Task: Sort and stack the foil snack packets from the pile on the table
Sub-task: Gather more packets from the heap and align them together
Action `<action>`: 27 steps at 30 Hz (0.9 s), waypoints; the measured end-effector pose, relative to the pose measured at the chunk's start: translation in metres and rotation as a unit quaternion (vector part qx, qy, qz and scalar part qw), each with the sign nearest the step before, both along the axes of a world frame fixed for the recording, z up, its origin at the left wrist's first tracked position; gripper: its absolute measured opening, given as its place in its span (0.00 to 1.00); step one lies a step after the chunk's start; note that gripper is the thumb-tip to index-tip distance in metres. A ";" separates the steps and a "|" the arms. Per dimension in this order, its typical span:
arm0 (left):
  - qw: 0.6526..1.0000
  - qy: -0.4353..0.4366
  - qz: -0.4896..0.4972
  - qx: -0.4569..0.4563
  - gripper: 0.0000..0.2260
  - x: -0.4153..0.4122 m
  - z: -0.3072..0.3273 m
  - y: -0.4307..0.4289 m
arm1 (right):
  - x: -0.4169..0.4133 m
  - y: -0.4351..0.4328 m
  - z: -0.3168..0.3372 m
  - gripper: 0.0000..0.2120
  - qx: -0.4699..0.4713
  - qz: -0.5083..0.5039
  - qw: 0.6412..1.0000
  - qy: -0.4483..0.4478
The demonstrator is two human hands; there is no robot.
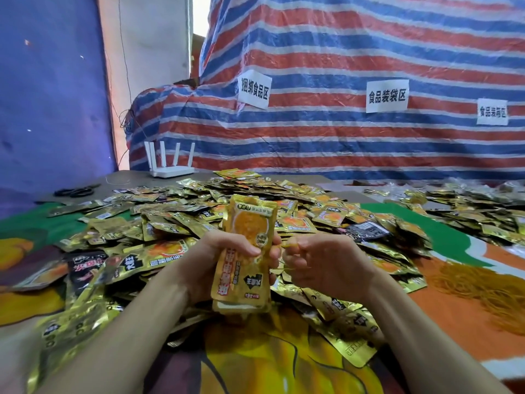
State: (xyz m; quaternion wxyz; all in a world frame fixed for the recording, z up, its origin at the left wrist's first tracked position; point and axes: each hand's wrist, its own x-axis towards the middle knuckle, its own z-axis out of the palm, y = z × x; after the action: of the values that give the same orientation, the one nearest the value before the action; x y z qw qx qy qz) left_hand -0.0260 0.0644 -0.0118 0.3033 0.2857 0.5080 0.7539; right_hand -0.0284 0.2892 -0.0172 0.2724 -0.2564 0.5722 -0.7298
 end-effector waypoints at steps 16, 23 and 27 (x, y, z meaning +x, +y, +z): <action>0.990 -0.090 0.058 0.089 0.15 -0.008 -0.003 0.011 | -0.002 -0.005 0.000 0.25 -0.232 -0.062 0.971 0.011; 0.920 -0.058 0.316 0.223 0.10 -0.020 -0.001 0.007 | -0.004 -0.022 -0.013 0.33 -0.107 -0.234 0.964 0.073; 0.915 -0.038 0.331 0.225 0.16 -0.017 -0.005 0.014 | -0.003 -0.047 -0.023 0.37 -0.059 -0.211 0.972 0.090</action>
State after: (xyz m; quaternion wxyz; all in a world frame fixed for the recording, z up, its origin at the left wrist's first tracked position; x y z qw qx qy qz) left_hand -0.0429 0.0782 -0.0163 -0.0173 0.1329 0.3782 0.9160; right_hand -0.0312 0.2421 -0.0403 0.0442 -0.2105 0.5916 -0.7770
